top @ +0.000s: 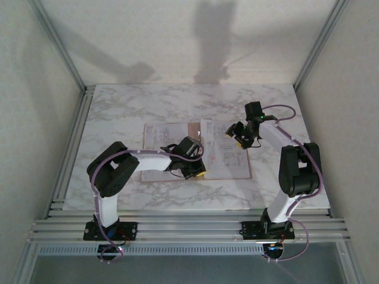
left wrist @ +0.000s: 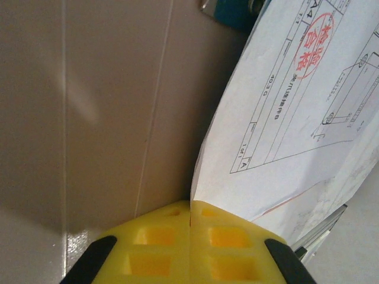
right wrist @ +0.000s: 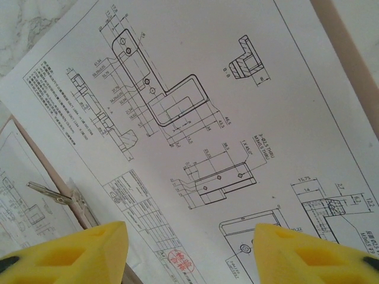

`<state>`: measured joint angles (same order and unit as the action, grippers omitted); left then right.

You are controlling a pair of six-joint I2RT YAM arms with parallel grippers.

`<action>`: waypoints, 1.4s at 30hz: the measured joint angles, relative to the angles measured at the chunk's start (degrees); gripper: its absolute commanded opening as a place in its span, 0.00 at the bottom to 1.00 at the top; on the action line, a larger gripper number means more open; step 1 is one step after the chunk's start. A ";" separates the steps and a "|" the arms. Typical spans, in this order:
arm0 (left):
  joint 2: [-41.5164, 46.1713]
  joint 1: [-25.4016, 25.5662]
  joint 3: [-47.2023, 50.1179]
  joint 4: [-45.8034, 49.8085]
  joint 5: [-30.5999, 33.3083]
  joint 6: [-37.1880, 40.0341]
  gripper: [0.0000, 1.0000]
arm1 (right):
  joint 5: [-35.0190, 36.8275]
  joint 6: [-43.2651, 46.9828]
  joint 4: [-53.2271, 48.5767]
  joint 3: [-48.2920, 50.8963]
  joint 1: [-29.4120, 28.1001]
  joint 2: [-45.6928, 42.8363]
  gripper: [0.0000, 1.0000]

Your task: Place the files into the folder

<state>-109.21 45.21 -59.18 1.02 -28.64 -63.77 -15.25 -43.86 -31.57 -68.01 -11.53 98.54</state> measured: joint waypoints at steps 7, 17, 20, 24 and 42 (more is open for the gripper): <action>0.00 0.20 0.00 -0.07 0.02 -0.57 0.08 | 0.00 0.44 0.00 0.00 -0.02 0.00 0.59; 1.90 0.52 -1.05 1.95 1.88 0.04 0.54 | -0.94 1.14 0.00 0.00 -0.04 -0.26 0.59; 2.69 0.50 -1.31 3.78 3.06 0.44 0.60 | -1.03 1.29 0.02 0.00 -0.26 -0.31 0.59; 3.87 0.50 -1.66 6.78 4.50 1.14 0.62 | -0.85 2.19 -0.70 -0.76 -1.55 -0.26 0.60; 16.50 -13.27 8.92 14.84 11.41 7.50 0.04 | 0.52 8.39 -7.04 -29.31 -12.90 22.25 0.04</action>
<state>-92.71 31.94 -50.26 15.86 -17.23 -56.27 -14.72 -35.46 -38.61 -97.32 -24.43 120.79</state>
